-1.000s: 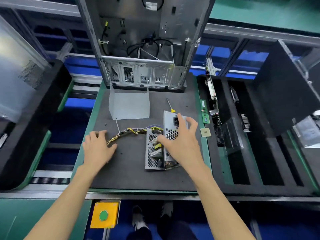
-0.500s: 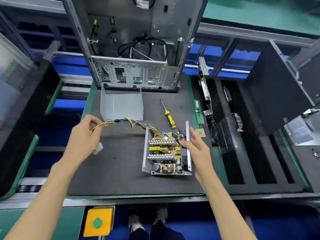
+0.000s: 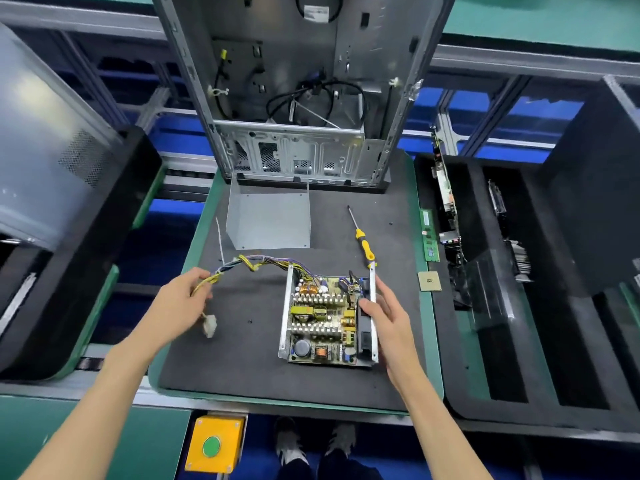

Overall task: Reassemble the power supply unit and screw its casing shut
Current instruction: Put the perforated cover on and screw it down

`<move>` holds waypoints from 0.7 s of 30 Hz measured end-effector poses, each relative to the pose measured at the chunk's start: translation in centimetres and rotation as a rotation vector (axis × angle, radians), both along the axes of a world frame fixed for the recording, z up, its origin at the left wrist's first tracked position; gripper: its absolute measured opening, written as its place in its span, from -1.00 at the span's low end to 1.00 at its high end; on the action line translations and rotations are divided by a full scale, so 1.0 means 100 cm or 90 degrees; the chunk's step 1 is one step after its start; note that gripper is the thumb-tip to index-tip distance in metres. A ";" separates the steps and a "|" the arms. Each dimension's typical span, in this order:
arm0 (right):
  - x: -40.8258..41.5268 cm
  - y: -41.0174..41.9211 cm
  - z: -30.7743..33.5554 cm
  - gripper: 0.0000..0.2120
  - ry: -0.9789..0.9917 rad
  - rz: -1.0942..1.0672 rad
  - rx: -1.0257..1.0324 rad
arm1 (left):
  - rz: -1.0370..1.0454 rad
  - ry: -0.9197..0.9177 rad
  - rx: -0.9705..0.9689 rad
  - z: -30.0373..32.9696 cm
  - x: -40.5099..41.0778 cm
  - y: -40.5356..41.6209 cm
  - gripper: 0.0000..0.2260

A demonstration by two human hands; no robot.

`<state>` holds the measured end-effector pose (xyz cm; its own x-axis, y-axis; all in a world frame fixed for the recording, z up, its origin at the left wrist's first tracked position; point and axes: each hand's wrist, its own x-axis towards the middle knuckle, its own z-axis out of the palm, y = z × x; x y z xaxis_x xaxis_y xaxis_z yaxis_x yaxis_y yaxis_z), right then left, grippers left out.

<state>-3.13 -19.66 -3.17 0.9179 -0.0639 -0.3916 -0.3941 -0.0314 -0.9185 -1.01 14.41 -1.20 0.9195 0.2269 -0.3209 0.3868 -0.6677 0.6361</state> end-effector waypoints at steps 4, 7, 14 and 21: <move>0.004 -0.004 0.001 -0.62 -0.010 0.005 -0.090 | -0.055 0.039 0.062 0.002 0.000 -0.011 -0.83; 0.009 -0.010 0.010 -0.70 -0.043 -0.019 -0.177 | -0.043 -0.089 0.119 0.011 0.002 -0.023 -0.49; 0.031 0.012 0.049 -0.76 -0.357 0.023 -0.379 | -0.217 -0.413 0.226 0.037 0.015 -0.072 -0.76; 0.063 0.067 0.046 -0.67 -0.279 0.356 -0.445 | -0.318 -0.203 0.215 0.032 0.041 -0.095 -0.76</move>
<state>3.15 -12.92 1.44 0.9410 0.3347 -0.0506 0.2115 -0.6981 -0.6841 3.11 4.94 1.98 0.9778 -0.2096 -0.0030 -0.1916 -0.8994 0.3930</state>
